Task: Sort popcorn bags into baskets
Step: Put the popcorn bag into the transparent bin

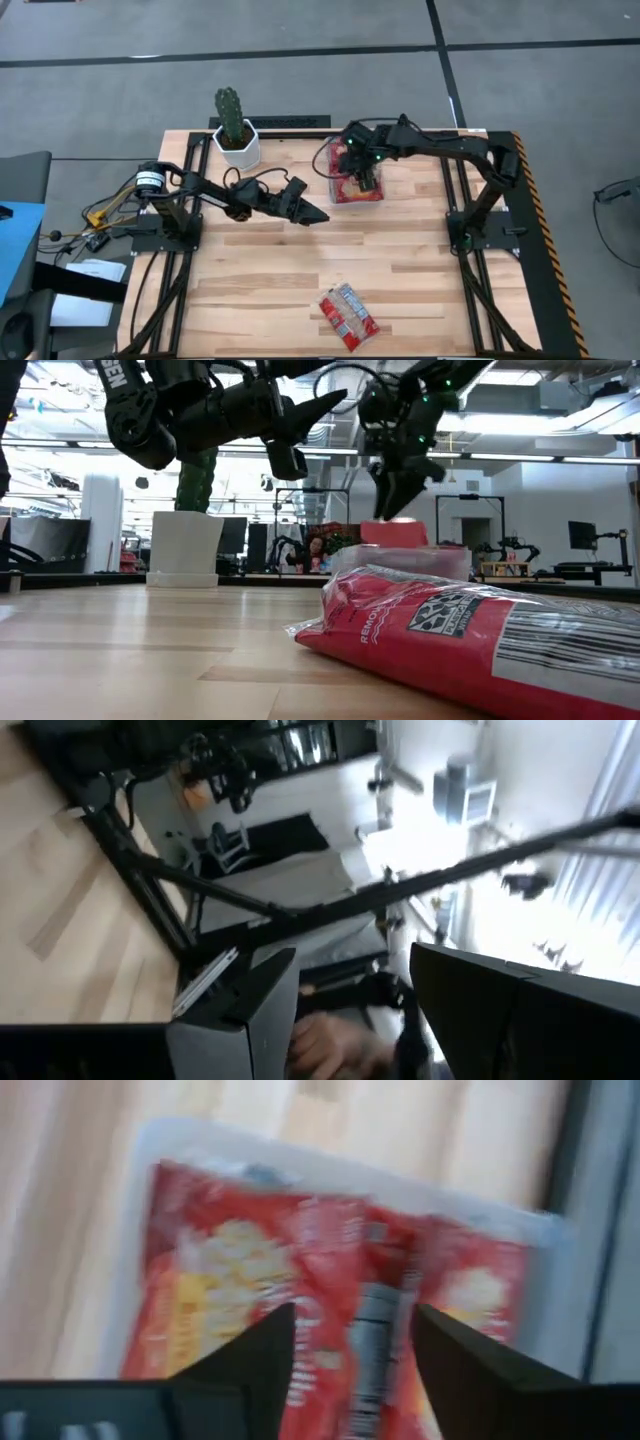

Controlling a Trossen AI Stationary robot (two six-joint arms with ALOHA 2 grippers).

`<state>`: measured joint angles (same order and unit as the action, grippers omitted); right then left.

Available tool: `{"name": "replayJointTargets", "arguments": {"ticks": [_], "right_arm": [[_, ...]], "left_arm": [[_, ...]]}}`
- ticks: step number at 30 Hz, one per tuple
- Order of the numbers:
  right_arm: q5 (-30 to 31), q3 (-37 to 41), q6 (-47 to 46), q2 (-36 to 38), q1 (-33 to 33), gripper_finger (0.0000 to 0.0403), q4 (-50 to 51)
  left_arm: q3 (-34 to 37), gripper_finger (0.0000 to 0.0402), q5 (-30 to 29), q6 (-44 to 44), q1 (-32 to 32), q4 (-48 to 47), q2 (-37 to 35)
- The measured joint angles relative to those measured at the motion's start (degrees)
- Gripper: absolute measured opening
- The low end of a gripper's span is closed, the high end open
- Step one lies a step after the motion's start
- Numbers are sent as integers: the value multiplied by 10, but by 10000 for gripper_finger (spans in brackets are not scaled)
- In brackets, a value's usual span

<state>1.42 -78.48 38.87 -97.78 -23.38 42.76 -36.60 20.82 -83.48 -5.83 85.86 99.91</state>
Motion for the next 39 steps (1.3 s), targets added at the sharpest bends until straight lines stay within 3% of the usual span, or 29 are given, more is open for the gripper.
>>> {"name": "replayJointTargets", "arguments": {"ticks": [5,8,10,13,17,21,24,27,31,39], "right_arm": [[10,-55,-94,44,-8,258,52],[-35,-61,-215,88,-9,259,111],[-88,-47,-295,124,0,259,144],[-166,-2,-380,188,42,259,180],[-171,103,-522,270,160,259,145],[-92,235,-739,340,311,259,11],[1,325,-895,357,419,259,-120],[70,390,-1009,338,498,259,-231],[143,416,-1103,272,566,259,-307],[159,415,-1187,125,615,260,-472]], "left_arm": [[0,185,86,59,-7,-73,-30],[0,185,112,131,20,-218,-73],[-2,185,99,190,49,-332,-106],[-3,185,23,263,100,-458,-141],[-3,185,-99,260,170,-490,-148],[-4,185,-196,211,239,-497,-144],[-4,185,-286,157,294,-513,-144],[-4,185,-369,98,344,-528,-144],[-4,185,-464,45,396,-541,-144],[-7,185,-573,-6,467,-529,-123]]}}
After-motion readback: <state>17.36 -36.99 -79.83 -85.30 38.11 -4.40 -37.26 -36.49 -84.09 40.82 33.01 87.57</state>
